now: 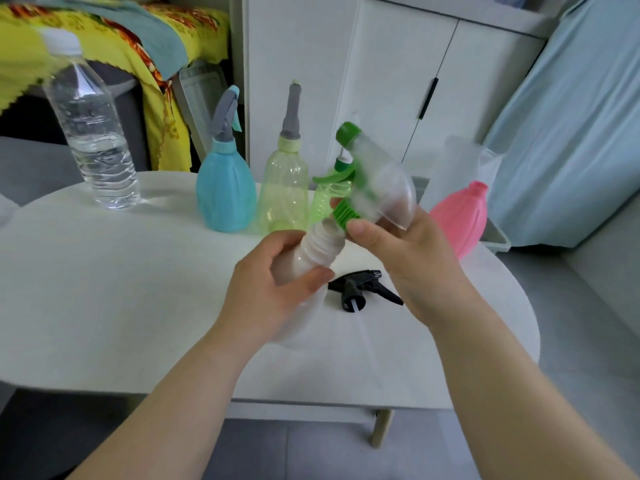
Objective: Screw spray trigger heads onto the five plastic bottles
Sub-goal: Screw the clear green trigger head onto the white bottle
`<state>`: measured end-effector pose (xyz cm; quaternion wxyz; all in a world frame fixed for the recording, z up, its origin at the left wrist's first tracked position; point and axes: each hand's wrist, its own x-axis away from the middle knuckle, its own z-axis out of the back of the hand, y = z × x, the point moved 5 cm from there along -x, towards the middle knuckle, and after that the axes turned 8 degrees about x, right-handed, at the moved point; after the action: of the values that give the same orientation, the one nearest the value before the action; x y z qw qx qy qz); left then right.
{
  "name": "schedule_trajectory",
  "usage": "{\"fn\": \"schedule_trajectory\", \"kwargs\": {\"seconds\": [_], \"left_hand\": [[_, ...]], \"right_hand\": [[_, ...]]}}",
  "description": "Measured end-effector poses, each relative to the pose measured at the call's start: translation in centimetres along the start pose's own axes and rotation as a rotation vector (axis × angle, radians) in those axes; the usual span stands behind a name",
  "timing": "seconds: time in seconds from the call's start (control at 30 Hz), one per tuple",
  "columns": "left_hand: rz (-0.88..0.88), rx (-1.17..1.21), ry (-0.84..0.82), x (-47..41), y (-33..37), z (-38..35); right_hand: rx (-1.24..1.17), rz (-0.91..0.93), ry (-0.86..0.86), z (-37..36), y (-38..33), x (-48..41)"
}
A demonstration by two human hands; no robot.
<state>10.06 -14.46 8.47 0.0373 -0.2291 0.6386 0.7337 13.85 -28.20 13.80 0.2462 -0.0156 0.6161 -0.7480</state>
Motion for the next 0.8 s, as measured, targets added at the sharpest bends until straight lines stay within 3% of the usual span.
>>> {"fn": "schedule_trajectory", "kwargs": {"seconds": [0.37, 0.8], "left_hand": [[0.095, 0.044, -0.113, 0.3, -1.7, 2.8], [0.151, 0.04, -0.168, 0.5, -2.6, 2.9]], "right_hand": [[0.097, -0.01, -0.156, -4.5, -2.0, -1.8], [0.038, -0.044, -0.032, -6.2, -0.4, -1.4]]}}
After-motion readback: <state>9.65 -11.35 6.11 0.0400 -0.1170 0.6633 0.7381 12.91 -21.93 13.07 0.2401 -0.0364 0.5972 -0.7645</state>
